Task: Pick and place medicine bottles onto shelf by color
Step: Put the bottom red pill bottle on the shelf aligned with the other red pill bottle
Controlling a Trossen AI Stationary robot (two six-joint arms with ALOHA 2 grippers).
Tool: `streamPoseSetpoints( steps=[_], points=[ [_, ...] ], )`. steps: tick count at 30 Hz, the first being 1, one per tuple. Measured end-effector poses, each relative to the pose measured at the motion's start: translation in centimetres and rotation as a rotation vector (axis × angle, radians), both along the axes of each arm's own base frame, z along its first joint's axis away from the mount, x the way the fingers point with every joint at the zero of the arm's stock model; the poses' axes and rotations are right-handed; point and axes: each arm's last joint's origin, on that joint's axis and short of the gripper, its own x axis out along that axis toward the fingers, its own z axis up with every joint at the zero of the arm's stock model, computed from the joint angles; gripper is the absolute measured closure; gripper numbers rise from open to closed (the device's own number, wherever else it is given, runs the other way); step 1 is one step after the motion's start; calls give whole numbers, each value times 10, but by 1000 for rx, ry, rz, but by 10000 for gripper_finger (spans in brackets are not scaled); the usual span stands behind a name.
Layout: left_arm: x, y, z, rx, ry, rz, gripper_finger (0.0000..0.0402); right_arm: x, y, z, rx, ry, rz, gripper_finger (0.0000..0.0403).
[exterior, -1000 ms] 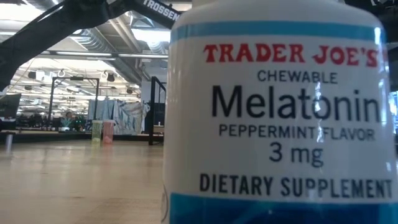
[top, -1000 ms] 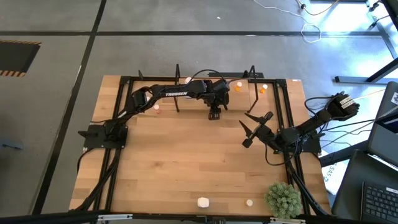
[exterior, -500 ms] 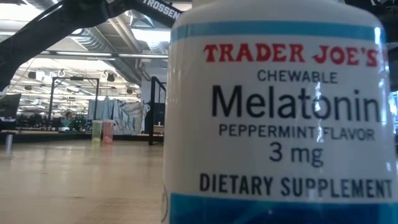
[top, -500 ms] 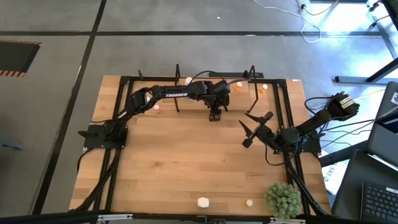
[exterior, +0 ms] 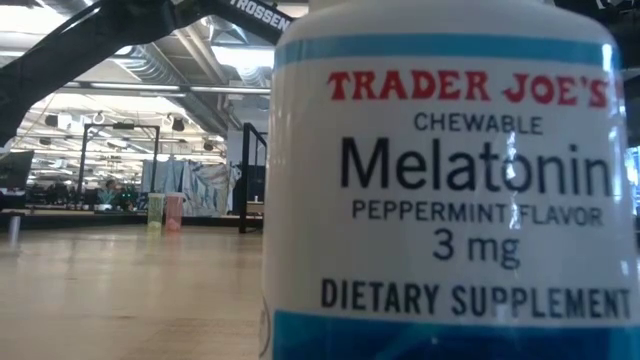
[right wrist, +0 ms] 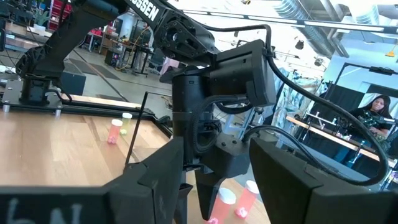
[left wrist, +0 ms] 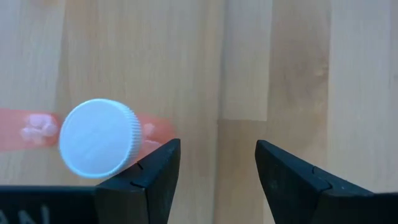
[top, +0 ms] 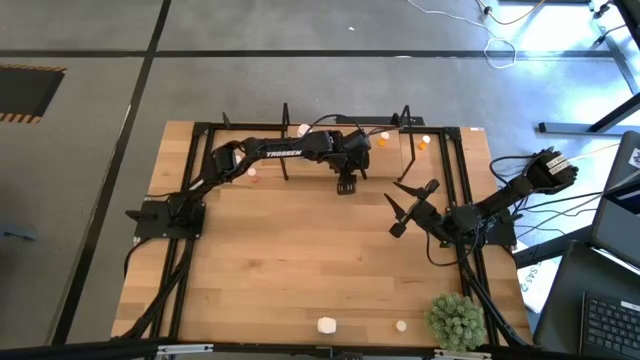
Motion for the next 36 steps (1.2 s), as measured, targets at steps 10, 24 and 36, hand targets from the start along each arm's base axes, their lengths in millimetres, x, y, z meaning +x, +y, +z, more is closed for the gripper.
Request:
streamPoseSetpoints(
  steps=[10,24,36],
  points=[
    [2,-6,0,-47,-16,76,198,0,0,0,0,0,0,215],
    [5,-6,-1,-129,-95,172,198,0,0,0,0,0,0,215],
    [5,-3,-1,-122,-102,207,198,0,0,0,0,0,0,215]
  ],
)
